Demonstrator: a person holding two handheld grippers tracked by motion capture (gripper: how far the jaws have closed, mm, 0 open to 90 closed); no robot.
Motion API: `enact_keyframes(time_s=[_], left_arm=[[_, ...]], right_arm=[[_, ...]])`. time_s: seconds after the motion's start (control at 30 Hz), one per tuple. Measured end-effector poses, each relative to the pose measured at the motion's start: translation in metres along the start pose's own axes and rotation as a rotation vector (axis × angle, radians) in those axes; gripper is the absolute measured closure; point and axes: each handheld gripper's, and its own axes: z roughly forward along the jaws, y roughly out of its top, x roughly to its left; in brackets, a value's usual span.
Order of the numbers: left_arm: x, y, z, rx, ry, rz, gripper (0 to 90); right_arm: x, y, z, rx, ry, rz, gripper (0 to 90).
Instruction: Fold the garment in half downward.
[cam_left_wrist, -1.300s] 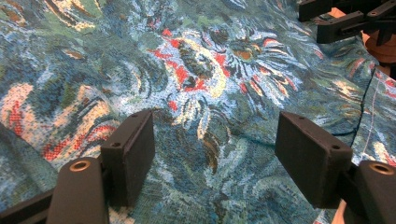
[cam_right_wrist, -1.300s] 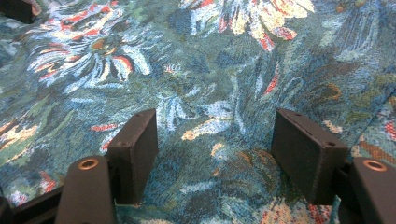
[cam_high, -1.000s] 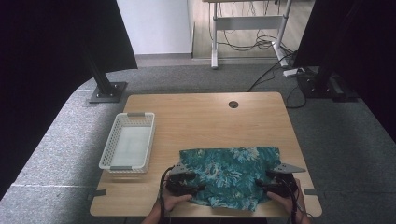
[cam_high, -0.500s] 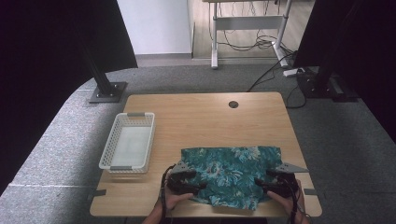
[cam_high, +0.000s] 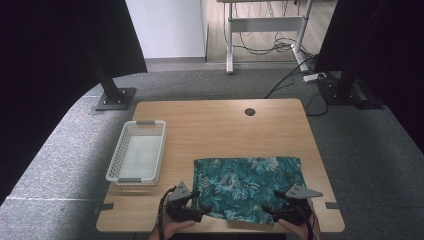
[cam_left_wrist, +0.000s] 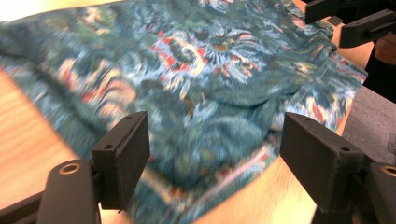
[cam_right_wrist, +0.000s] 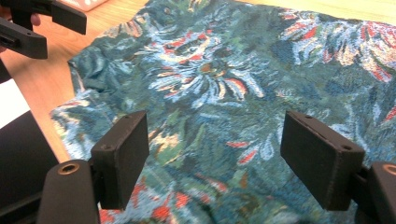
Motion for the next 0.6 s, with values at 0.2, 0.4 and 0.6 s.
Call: enact_keyframes(time_s=[0.2, 0.4, 0.6], left_arm=[[0.003, -0.017, -0.017, 0.003, 0.031, -0.017, 22.9], [-0.001, -0.035, -0.035, 0.005, 0.054, -0.023, 22.2], [-0.005, -0.046, -0.046, 0.016, 0.086, 0.000, 21.8]], right_arm=[[0.010, -0.008, -0.009, -0.022, -0.013, -0.012, 23.7], [0.021, -0.021, -0.018, -0.019, -0.015, -0.021, 23.9], [0.028, -0.029, -0.024, -0.014, -0.016, -0.030, 23.6]])
